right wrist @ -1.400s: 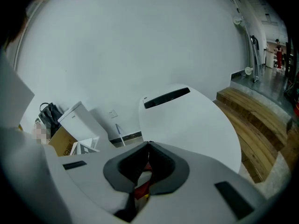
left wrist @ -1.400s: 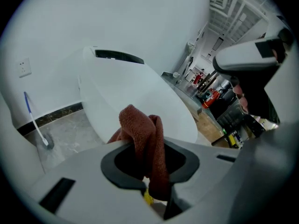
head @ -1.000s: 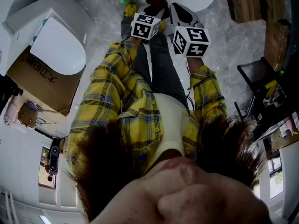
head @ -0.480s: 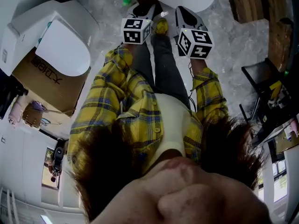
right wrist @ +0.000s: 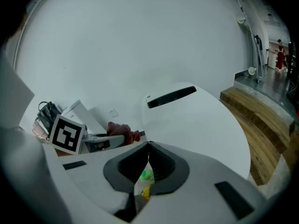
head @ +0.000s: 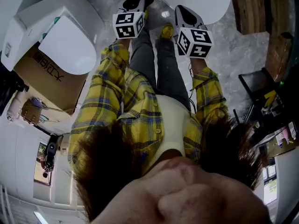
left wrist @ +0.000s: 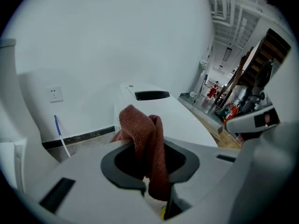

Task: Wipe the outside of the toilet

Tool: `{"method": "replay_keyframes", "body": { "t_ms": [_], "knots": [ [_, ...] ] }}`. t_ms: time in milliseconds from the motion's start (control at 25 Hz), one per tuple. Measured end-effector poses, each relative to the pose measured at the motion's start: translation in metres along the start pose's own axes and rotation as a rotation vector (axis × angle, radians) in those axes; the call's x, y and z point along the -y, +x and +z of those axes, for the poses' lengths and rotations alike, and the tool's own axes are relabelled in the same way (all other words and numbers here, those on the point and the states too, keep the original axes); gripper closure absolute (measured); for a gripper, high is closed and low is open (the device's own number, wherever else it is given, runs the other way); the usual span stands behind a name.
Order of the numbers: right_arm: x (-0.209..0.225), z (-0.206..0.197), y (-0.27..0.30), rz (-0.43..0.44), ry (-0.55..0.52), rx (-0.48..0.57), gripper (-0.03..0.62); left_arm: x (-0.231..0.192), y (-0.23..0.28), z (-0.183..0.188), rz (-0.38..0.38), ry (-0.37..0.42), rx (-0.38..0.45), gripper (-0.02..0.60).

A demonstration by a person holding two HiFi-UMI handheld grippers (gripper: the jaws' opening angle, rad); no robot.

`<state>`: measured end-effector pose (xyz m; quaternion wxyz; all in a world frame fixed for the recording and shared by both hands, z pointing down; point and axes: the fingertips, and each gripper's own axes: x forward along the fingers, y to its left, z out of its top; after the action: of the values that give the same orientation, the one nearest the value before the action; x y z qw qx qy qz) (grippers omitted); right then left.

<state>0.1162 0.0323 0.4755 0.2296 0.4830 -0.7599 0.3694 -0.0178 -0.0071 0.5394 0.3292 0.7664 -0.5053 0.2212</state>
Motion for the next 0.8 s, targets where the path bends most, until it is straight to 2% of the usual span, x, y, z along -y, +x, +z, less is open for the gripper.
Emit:
{"method": "replay_keyframes", "body": {
  "t_ms": [280, 480, 800],
  "knots": [
    [-0.027, 0.027, 0.049, 0.022, -0.032, -0.021, 0.568, -0.059, 0.018, 0.023, 0.049, -0.009, 0.017, 0.485],
    [-0.042, 0.042, 0.080, 0.032, -0.066, -0.033, 0.568, -0.097, 0.044, 0.039, 0.087, 0.013, 0.024, 0.485],
    [-0.056, 0.053, 0.120, 0.048, -0.095, -0.058, 0.568, -0.132, 0.088, 0.066, 0.085, 0.030, 0.027, 0.486]
  ]
}}
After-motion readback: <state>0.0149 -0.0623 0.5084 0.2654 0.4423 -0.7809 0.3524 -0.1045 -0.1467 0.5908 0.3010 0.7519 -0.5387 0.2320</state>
